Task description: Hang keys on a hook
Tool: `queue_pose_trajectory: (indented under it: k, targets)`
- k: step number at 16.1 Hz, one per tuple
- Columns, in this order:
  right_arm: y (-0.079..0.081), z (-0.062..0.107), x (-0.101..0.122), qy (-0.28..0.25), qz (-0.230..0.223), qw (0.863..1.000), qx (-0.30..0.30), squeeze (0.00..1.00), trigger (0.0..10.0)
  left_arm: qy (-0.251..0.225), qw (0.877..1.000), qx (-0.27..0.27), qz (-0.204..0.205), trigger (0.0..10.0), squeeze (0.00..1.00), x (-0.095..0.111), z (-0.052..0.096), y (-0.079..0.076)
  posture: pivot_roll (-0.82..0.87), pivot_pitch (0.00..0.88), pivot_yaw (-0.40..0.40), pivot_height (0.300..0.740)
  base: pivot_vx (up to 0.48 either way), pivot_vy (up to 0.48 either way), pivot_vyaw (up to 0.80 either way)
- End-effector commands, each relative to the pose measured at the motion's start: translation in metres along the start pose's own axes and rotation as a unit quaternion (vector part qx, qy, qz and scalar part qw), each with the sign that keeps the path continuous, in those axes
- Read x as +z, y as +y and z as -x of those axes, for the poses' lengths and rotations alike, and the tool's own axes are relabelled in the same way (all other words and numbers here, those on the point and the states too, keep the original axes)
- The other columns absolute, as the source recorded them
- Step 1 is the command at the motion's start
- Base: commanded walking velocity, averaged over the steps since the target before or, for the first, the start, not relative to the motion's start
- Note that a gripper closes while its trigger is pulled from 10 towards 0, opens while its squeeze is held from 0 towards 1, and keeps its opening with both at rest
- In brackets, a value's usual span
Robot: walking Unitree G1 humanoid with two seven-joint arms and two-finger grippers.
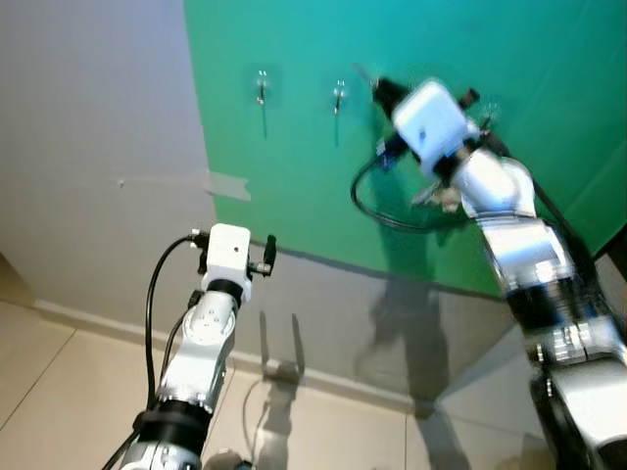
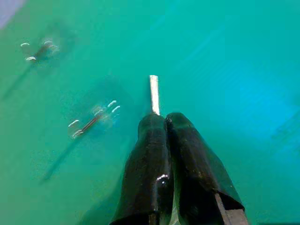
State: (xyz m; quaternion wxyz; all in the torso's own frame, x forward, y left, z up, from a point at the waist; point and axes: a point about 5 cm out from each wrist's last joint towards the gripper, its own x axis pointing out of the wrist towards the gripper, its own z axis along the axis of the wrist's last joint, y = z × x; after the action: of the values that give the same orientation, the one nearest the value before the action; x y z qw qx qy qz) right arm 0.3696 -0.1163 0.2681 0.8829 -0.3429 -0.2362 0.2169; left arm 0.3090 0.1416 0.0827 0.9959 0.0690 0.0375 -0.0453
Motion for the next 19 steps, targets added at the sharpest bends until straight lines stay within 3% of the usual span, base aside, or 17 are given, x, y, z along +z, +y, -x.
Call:
queue_pose_trajectory:
  k: [1,7,15,17,19]
  targets:
    - [-0.007,-0.004,0.006,-0.015,0.022,1.000,-0.002,0.00,10.0,-0.011,1.000,-0.001,0.003,10.0,0.00,0.006,-0.004,-0.004,0.02,0.000,-0.076,0.727,0.000,0.000,0.00]
    - [-0.004,-0.026,0.011,-0.041,0.021,0.999,0.006,0.00,10.0,-0.012,1.000,0.017,0.008,10.0,0.00,0.004,0.000,0.000,0.05,0.000,-0.107,0.727,0.000,0.000,0.00]
    - [0.003,-0.022,-0.002,-0.029,0.005,1.000,-0.002,0.00,10.0,-0.011,1.000,0.015,0.006,10.0,0.00,0.005,-0.001,0.000,0.04,0.000,-0.098,0.727,0.000,0.000,0.00]
    - [0.000,-0.018,-0.007,-0.021,-0.014,0.999,-0.030,0.00,10.0,-0.013,1.000,0.015,0.007,10.0,0.00,0.005,-0.001,0.000,0.04,0.000,-0.096,0.727,0.000,0.000,0.00]
    - [-0.019,-0.012,-0.012,-0.011,0.003,0.993,-0.118,0.00,10.0,-0.018,1.000,0.015,0.012,10.0,0.00,0.006,0.000,0.000,0.04,0.000,-0.097,0.727,0.000,0.000,0.00]
